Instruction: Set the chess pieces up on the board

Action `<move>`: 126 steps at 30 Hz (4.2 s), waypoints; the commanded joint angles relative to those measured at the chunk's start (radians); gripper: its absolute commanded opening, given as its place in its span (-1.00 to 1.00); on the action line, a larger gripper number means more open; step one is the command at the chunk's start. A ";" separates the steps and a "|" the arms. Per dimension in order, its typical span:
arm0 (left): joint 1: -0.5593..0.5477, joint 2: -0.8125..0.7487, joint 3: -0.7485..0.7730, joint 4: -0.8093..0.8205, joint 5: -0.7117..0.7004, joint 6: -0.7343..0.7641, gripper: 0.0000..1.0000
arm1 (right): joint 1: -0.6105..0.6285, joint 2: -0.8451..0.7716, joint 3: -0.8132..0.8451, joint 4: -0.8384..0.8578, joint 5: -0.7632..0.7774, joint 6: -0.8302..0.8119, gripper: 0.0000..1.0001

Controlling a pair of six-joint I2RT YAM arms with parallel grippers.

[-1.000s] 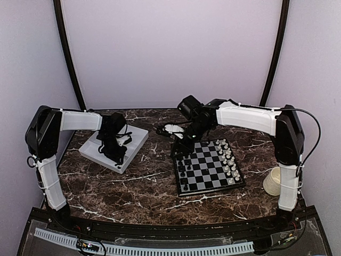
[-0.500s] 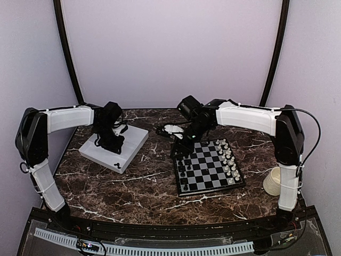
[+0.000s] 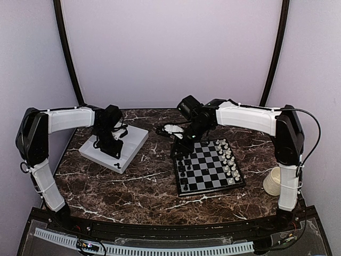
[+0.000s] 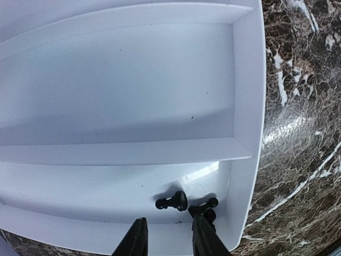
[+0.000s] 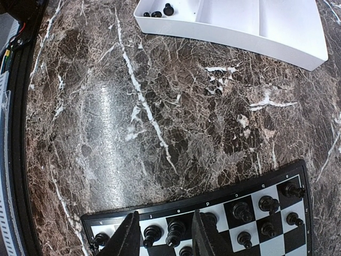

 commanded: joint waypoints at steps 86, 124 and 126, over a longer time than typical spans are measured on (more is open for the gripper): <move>-0.003 -0.234 -0.052 0.132 0.883 -0.025 -0.85 | 0.004 -0.067 0.060 -0.140 -0.105 -0.280 -0.28; -0.175 -0.129 -0.101 0.190 1.227 -0.027 -0.88 | 0.314 -0.049 0.215 -0.187 0.262 -0.506 -0.30; -0.176 -0.129 -0.102 0.190 1.230 -0.026 -0.88 | 0.318 -0.051 0.210 -0.185 0.265 -0.503 -0.40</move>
